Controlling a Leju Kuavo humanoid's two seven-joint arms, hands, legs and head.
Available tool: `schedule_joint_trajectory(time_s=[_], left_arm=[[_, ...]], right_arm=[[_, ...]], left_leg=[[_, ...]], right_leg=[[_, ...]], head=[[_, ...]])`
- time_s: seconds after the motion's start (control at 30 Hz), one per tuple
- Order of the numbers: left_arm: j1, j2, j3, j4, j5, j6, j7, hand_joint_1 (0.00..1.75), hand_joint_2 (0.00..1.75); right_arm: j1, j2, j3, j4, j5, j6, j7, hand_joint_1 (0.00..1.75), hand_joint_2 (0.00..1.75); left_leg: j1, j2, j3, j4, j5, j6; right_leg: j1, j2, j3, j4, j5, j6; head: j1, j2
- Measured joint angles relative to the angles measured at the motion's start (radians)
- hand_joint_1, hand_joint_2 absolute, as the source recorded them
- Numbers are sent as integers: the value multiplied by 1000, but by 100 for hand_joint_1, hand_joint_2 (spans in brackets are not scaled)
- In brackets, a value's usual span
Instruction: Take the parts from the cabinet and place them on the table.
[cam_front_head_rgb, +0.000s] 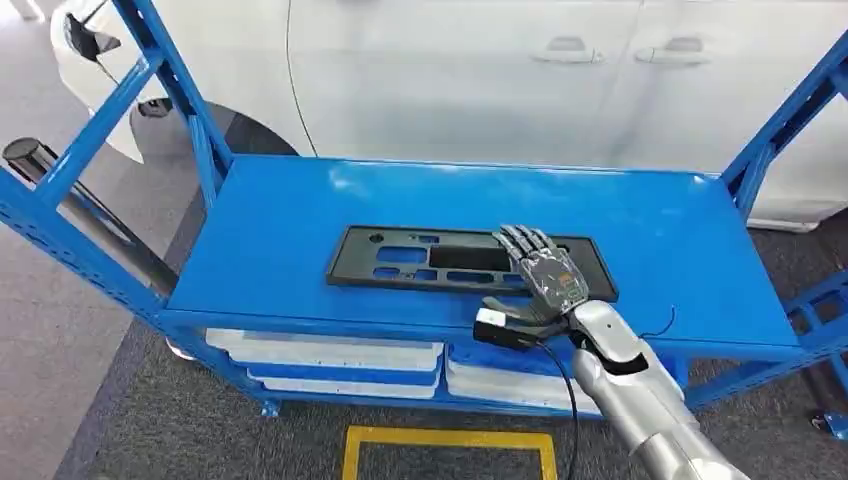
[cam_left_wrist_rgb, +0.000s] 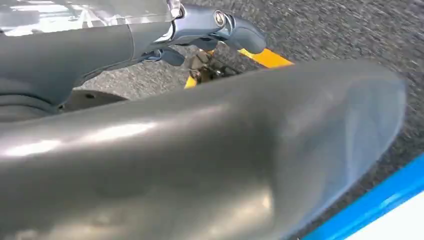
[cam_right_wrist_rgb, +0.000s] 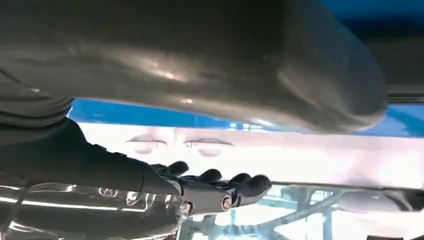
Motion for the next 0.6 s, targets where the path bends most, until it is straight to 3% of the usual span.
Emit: schedule_joint_trajectory(time_s=[0.07, 0.1, 0.13, 0.17, 0.2, 0.27, 0.3, 0.4, 0.47, 0.5, 0.6], left_arm=[[2, 0, 1, 0, 0, 0, 0, 0, 0], [3, 0, 2, 0, 0, 0, 0, 0, 0], [5, 0, 3, 0, 0, 0, 0, 0, 0], [6, 0, 5, 0, 0, 0, 0, 0, 0], [5, 0, 6, 0, 0, 0, 0, 0, 0], [4, 1, 7, 0, 0, 0, 0, 0, 0], [3, 2, 8, 0, 0, 0, 0, 0, 0], [3, 2, 8, 0, 0, 0, 1, 0, 0], [3, 2, 8, 0, 0, 0, 1, 0, 0], [2, 2, 8, 0, 0, -1, 1, 0, 0], [1, 2, 8, 0, 0, -2, 2, 0, 0]], right_arm=[[-10, 6, 6, 29, 4, -11, 4, 0, 0], [-10, 10, 8, 41, 6, -13, 5, 0, 0], [-10, 15, 10, 53, 7, -14, 6, 0, 0], [-11, 19, 11, 62, 9, -16, 8, 0, 0], [-15, 24, 12, 70, 10, -18, 10, 0, 0], [-24, 31, 13, 84, 13, -21, 14, 0, 0], [-27, 34, 14, 90, 14, -22, 15, 0, 0], [-33, 39, 16, 112, 18, -22, 18, 0, 0], [-35, 40, 19, 120, 18, -22, 20, 0, 0], [-38, 41, 21, 124, 18, -22, 21, 0, 0], [-39, 41, 25, 141, 18, -22, 20, 0, 0]], left_leg=[[5, 0, -75, 164, -79, -8], [6, 0, -111, 238, -104, -11], [6, 0, -128, 269, -103, -12], [6, 0, -121, 248, -80, -12], [6, 0, -91, 184, -39, -10], [6, 0, -1, -5, 53, 1], [2, 0, 18, -41, 42, 7], [-3, -2, 16, -49, 44, 16], [8, 0, 23, -66, 54, 31], [6, 0, 24, -69, 56, 35], [5, 0, 21, -68, 56, 41]], right_leg=[[2, -2, 0, 1, -2, -5], [3, -2, 0, 1, -3, -6], [3, -2, 0, 3, -3, -6], [3, -1, 1, 4, -4, -6], [3, 0, 2, 5, -6, -6], [3, 4, 7, 8, -11, 0], [8, 4, 7, 9, -12, 4], [7, 5, 2, 10, -10, 19], [6, 6, 2, 12, -17, 30], [5, 4, -8, 39, -37, 34], [1, 4, -118, 271, -148, 44]], head=[[-1, 0], [-1, 0], [-1, 0], [-1, 0], [-1, 0], [-1, 0], [0, 0], [-1, 0], [-1, 0], [2, 0], [5, 0]])
